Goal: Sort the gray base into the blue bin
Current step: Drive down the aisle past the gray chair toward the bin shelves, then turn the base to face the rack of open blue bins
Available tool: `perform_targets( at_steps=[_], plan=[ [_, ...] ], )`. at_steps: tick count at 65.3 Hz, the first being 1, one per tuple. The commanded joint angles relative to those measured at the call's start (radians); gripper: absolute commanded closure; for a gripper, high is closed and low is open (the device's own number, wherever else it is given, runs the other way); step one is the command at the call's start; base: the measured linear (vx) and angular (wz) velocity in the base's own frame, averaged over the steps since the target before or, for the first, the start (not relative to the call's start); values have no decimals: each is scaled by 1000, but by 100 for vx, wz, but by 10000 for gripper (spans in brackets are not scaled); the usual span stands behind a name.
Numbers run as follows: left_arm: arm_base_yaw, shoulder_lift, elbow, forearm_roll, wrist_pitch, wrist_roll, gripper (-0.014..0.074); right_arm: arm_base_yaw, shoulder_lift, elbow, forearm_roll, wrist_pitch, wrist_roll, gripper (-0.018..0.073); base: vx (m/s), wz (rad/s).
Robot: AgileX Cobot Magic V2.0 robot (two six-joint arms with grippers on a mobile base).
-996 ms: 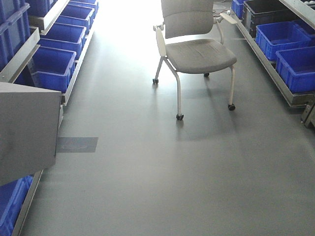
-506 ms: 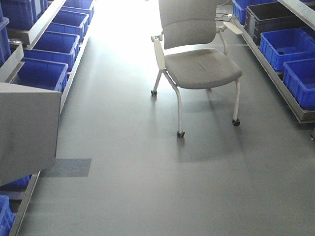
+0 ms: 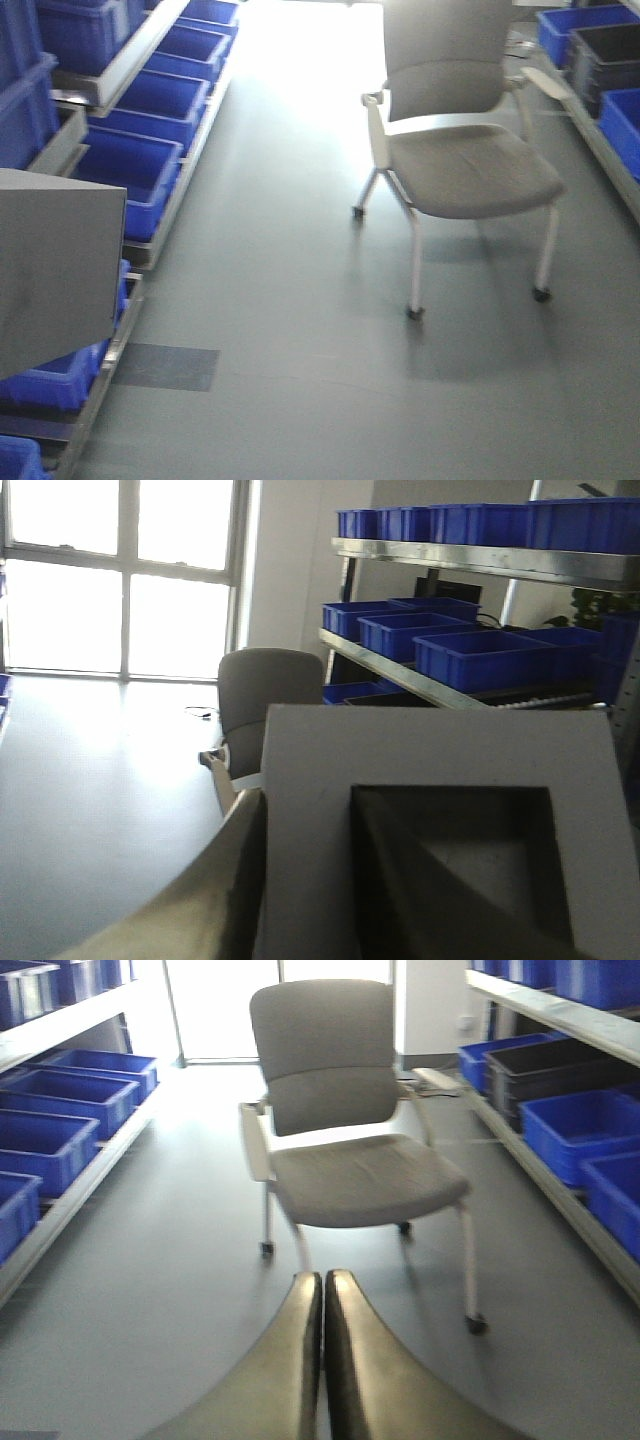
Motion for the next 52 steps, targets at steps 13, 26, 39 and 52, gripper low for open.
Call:
perform_targets(
  at_steps=[13,26,39,52],
  plan=[
    [-4,5,-31,-7,-105,-4,603,0,-2,2,-6,-75,-7,564,27,66],
    [-4,5,-31,-7,-105,-4,603,0,-2,2,-6,-75,-7,564,23,85],
    [-4,5,-31,-7,-105,-4,603,0,-2,2,-6,-75,-7,564,20,78],
    [-4,5,-31,-7,-105,-4,603,0,-2,2,-6,-75,-7,564,17,68]
  ],
)
